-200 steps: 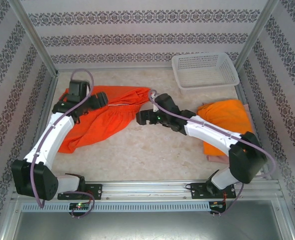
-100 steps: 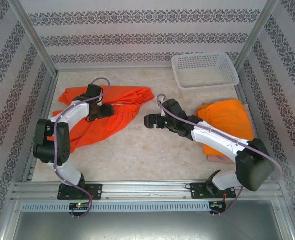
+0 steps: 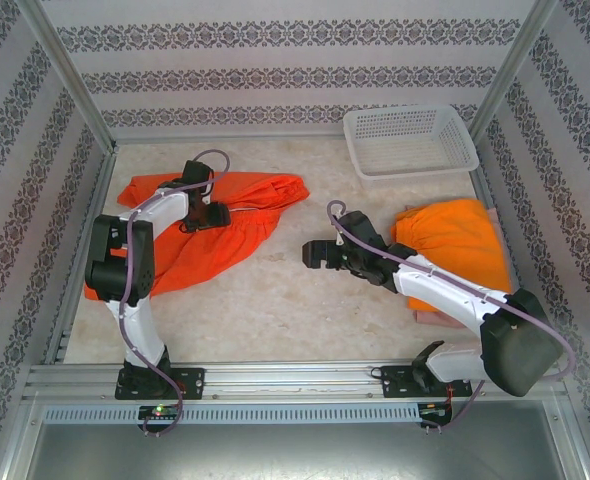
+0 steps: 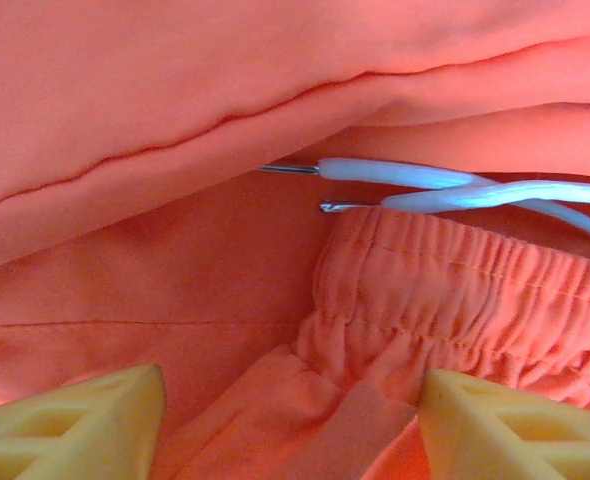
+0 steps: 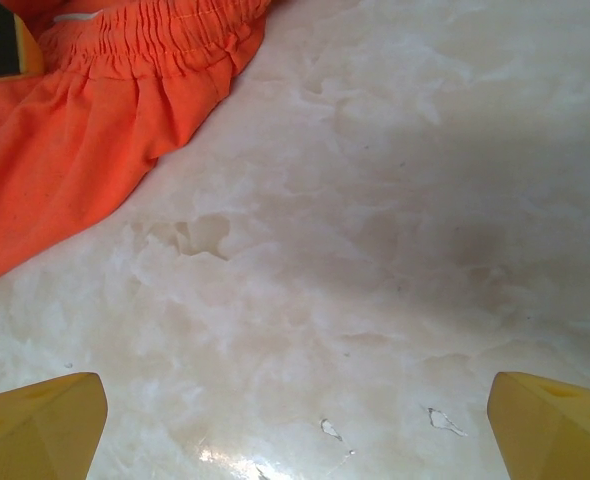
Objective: Fold and stack the shorts
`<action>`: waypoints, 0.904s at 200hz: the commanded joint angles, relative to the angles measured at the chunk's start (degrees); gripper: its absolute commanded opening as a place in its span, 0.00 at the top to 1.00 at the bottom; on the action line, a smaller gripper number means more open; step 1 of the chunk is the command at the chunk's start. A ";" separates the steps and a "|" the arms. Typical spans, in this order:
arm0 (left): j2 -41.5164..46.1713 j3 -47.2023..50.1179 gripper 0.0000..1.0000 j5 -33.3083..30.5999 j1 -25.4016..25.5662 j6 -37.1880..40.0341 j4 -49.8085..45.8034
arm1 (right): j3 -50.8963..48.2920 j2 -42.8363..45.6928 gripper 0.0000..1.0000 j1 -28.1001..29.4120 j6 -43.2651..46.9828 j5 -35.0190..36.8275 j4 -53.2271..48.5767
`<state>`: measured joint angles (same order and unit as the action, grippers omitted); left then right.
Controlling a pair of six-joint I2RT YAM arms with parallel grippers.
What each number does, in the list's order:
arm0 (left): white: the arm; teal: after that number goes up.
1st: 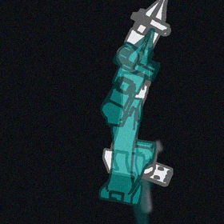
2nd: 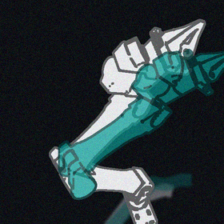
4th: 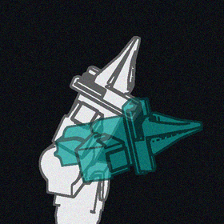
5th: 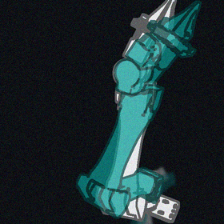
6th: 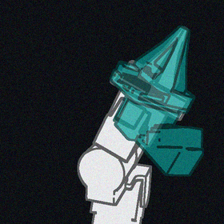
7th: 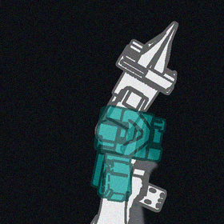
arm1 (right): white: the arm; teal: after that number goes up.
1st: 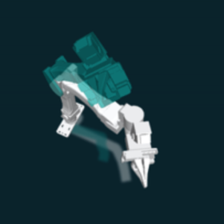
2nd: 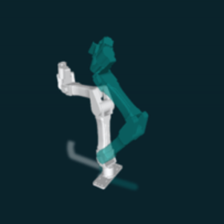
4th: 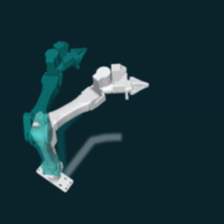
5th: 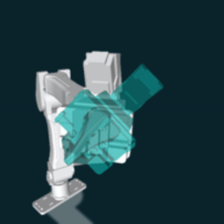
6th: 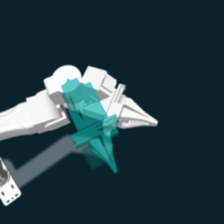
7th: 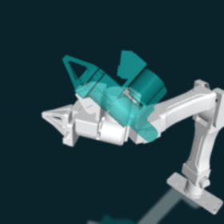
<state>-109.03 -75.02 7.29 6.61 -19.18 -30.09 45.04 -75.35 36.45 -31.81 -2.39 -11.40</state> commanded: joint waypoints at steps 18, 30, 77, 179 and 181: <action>-0.24 -1.20 0.61 1.59 -0.75 1.65 -2.17 | -0.65 1.17 0.02 -0.67 -1.04 0.20 -0.27; -0.17 -0.85 0.76 2.49 -0.72 1.27 -2.21 | -0.74 1.02 0.02 -0.85 -1.20 0.20 -0.21; 6.97 -3.50 1.00 5.02 0.16 0.28 -0.72 | 0.44 1.53 0.02 -3.02 -0.95 -0.74 -0.36; 27.05 23.20 0.89 -2.34 34.24 14.00 19.08 | -4.00 14.19 0.02 -17.42 -1.45 -3.32 -6.17; 26.93 23.37 0.88 -3.02 35.11 14.33 19.05 | -4.17 14.31 0.02 -17.54 -1.46 -3.36 -6.18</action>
<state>-80.53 -56.88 8.95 35.31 -10.63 -15.09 43.18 -63.79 20.29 -32.34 -4.38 -14.17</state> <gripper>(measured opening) 0.078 0.977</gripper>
